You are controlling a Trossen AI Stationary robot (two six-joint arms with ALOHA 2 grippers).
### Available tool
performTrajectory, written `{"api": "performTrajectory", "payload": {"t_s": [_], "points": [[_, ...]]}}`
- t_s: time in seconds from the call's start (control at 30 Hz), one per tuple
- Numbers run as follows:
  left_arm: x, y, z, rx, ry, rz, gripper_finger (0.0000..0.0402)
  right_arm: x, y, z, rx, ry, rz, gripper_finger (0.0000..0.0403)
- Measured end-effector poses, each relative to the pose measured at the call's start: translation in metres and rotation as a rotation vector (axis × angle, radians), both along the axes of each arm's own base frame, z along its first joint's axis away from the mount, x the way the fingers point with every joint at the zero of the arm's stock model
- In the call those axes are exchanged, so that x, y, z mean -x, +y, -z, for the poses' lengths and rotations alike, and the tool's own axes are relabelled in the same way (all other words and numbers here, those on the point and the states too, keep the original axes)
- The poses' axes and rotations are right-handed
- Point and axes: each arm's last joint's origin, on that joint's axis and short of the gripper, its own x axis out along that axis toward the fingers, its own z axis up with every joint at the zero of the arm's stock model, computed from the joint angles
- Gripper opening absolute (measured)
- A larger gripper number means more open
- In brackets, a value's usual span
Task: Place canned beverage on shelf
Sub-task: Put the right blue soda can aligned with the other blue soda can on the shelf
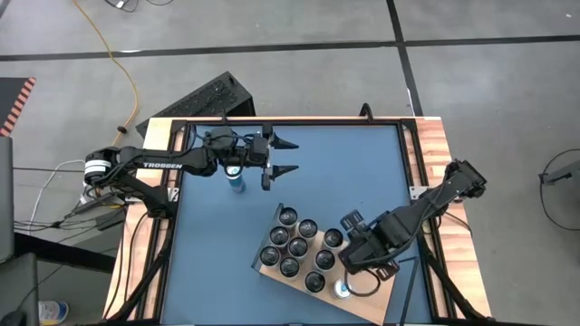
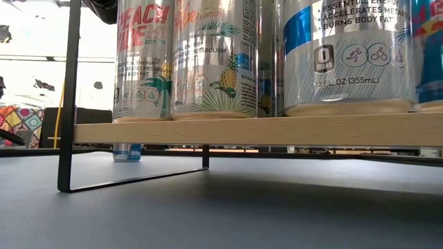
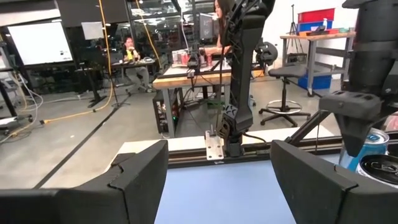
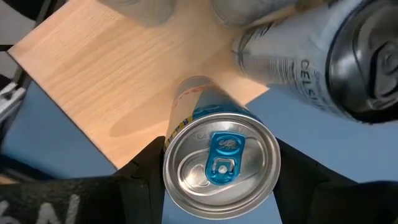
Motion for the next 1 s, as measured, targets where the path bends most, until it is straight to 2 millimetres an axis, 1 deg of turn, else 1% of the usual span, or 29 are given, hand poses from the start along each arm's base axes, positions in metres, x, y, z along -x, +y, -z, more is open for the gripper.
{"api": "performTrajectory", "payload": {"t_s": [0.1,0.17,0.33,0.43,0.5,0.7,0.87,1.0], "points": [[0.000,0.000,0.000,-0.001,0.002,-0.008,0.0270,0.004,0.007,0.000,0.036,-0.023,-0.032,0.0210],[0.000,0.000,0.000,-0.006,0.002,-0.014,0.0270,0.008,0.012,0.000,0.061,-0.033,-0.085,0.0210],[0.000,0.001,0.000,-0.007,-0.004,-0.048,0.0270,0.025,0.023,0.000,0.171,-0.002,-0.338,0.0210],[0.000,0.002,0.000,0.011,-0.007,-0.071,0.0270,0.031,0.029,0.000,0.240,-0.015,-0.506,0.0210],[0.000,0.003,-0.001,0.029,-0.011,-0.084,0.0270,0.033,0.030,0.000,0.257,-0.016,-0.563,0.0211],[0.000,0.003,-0.001,0.034,-0.018,-0.088,0.0270,0.031,0.031,0.000,0.253,-0.030,-0.603,0.0214],[0.000,0.003,-0.001,0.034,-0.018,-0.089,0.0270,0.030,0.036,-0.001,0.254,-0.055,-0.718,0.0214],[0.000,0.003,-0.001,0.034,-0.018,-0.089,0.0270,0.030,0.037,-0.001,0.248,-0.068,-0.725,0.0215]]}}
